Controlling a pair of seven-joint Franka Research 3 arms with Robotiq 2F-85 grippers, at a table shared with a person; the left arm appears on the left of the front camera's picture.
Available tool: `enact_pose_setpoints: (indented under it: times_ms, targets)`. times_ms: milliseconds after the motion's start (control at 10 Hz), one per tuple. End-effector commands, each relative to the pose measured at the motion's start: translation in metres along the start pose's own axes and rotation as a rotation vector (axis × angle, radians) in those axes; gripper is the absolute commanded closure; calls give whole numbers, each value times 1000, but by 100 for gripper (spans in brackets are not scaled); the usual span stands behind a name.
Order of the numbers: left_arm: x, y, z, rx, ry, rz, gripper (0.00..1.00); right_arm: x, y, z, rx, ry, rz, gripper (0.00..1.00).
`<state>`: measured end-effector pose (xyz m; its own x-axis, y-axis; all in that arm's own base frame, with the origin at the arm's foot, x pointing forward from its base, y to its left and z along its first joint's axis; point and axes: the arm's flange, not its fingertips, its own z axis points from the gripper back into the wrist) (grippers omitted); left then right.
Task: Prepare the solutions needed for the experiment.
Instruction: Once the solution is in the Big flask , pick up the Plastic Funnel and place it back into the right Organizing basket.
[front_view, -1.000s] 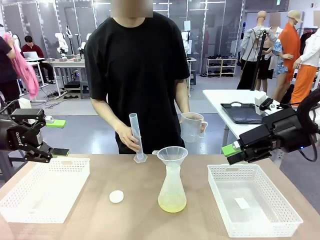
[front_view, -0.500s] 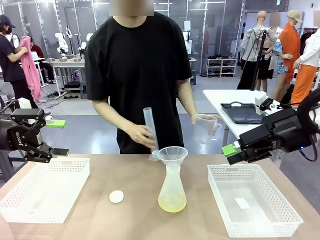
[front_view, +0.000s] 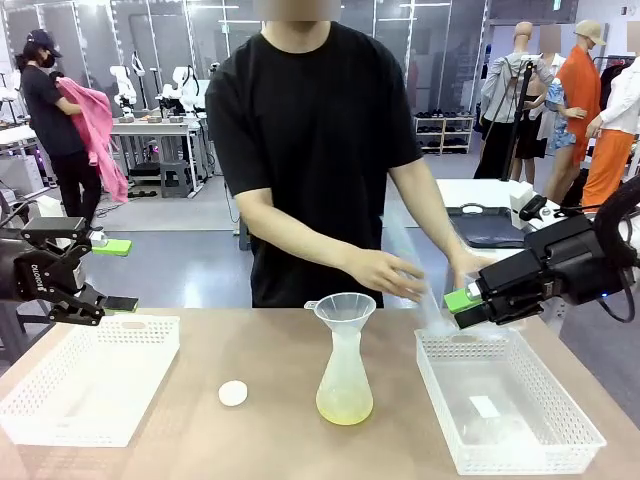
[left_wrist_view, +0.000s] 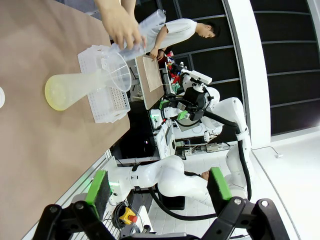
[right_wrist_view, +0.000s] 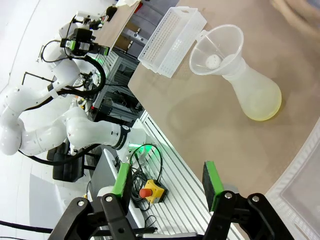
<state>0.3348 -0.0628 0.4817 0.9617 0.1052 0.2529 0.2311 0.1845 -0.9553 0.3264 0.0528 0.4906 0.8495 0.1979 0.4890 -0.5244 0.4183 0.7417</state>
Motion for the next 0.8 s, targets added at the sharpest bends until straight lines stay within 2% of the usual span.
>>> enact_pose_setpoints:
  times_ms: [0,300,500,700]
  targets:
    - [1,-2,-2,-23,-3,-3,0,12,-4,5,-41,-6,141,29]
    - [1,-2,-2,-23,-3,-3,0,54,3,-6,-119,114,517,29]
    - [1,-2,-2,-23,-3,-3,0,87,14,-25,-195,303,802,29]
    - [1,-2,-2,-23,-3,-3,0,110,29,-43,-267,437,1012,29]
